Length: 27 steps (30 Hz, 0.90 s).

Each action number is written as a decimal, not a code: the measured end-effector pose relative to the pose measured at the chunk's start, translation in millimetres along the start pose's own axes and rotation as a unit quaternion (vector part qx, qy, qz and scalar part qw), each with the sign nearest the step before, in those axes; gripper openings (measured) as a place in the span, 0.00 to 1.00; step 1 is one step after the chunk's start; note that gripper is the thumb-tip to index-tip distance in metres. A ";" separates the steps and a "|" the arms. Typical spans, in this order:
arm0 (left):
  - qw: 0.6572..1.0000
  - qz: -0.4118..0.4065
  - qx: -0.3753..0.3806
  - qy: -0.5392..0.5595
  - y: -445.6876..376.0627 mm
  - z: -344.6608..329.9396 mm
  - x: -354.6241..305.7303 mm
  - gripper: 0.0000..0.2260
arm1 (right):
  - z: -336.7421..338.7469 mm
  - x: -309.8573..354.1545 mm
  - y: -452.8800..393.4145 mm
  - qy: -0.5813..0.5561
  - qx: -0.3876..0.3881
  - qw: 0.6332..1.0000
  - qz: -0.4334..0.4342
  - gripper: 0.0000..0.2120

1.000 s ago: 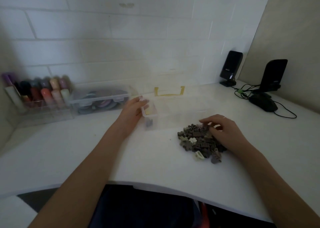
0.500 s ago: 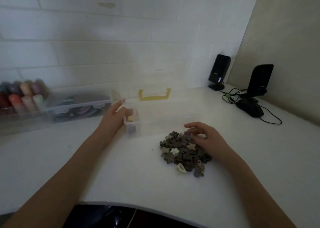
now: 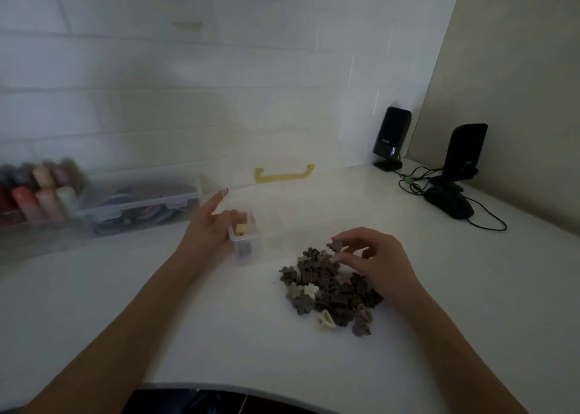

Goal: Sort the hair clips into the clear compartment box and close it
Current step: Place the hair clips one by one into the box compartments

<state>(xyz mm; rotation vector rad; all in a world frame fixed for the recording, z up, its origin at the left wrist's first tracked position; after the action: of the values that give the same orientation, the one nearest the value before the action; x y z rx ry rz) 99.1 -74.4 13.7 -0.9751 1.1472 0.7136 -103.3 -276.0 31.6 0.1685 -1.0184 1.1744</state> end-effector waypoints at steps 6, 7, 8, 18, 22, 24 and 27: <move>0.999 0.006 -0.003 -0.034 -5.2 0.7 5.6 0.13 | -0.3 29.5 -3.5 -0.091 0.000 0.995 0.043 0.15; 1.000 0.008 -0.005 -0.024 -4.9 0.0 4.2 0.13 | -1.5 37.9 -6.2 -0.097 0.003 0.993 0.061 0.15; 1.000 0.007 -0.008 -0.010 -5.2 -1.0 2.6 0.14 | -2.6 46.9 -9.7 -0.094 0.003 0.992 0.079 0.15; 0.997 -0.072 0.035 0.008 -8.7 -10.6 -17.0 0.24 | -63.7 105.3 -55.0 0.208 0.046 0.950 0.227 0.15; 0.994 -0.104 0.016 -0.005 -11.2 -4.5 -19.6 0.26 | -57.2 88.0 -55.3 0.209 0.030 0.958 0.195 0.23; 0.995 -0.102 -0.004 0.000 -15.0 4.2 -17.4 0.26 | -38.5 83.8 -53.5 0.160 0.019 0.973 0.163 0.18; 0.996 -0.093 0.005 0.011 -25.3 8.2 -11.3 0.23 | -20.0 74.4 -53.2 0.113 0.064 0.985 0.117 0.02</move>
<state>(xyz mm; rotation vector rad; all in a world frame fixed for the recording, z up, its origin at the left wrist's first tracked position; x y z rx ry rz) 121.2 -77.6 32.0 -1.0691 1.0620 0.5475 -46.8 -236.3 94.8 0.0146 -0.7774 1.4381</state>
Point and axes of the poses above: each hand's wrist, its own y-axis away from the middle knuckle, its own z-axis out of the back of the hand, x = y × z, the point moved 10 cm from there along -y, towards the middle knuckle, and after that the axes turned 7 degrees about y, right-handed, at the moved point
